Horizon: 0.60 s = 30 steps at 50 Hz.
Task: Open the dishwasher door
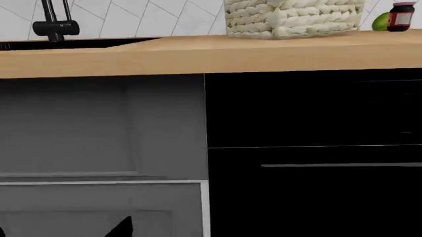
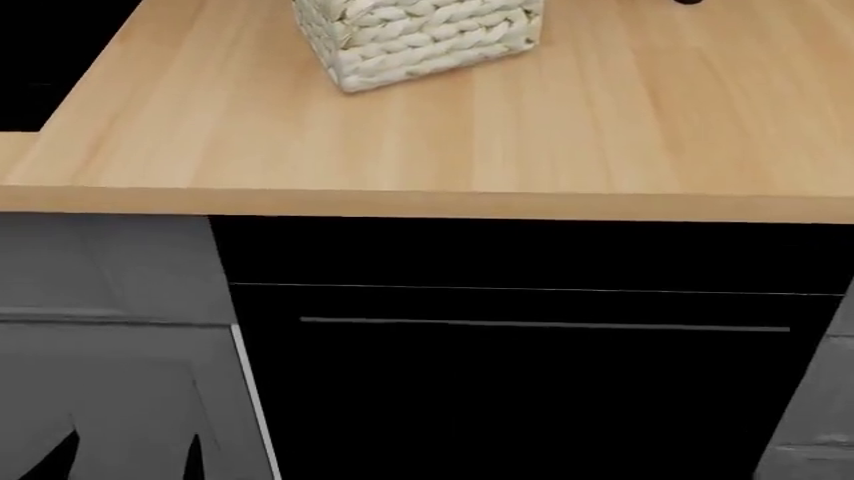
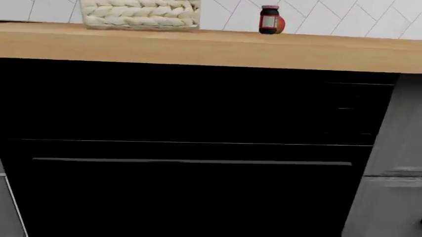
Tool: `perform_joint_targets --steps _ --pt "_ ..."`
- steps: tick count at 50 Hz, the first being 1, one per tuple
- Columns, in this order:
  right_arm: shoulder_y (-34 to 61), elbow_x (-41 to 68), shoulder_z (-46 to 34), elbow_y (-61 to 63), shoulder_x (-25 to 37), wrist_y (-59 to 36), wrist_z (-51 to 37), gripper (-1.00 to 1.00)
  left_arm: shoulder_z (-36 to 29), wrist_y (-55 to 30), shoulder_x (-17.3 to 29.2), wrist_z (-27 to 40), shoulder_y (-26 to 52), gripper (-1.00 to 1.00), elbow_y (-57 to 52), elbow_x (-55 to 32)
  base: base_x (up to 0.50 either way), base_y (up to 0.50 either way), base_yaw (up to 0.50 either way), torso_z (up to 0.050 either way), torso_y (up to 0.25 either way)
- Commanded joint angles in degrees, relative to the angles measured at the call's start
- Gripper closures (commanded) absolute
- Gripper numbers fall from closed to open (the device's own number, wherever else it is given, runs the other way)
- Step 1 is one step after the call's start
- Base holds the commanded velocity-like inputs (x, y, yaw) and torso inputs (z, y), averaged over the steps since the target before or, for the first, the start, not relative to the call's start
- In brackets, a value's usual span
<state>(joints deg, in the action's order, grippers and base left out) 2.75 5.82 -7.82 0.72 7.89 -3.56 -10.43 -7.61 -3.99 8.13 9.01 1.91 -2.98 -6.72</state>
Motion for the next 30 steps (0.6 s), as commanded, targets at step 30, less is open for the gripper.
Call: perform_joint_targets --steps 30 --pt "-0.53 0.95 -2.51 0.89 1.37 1.38 -1.0 -1.0 -0.6 1.61 1.39 1.41 -0.7 -1.0 -0.86 -2.21 0.05 0.0 0.0 -0.027 -0.04"
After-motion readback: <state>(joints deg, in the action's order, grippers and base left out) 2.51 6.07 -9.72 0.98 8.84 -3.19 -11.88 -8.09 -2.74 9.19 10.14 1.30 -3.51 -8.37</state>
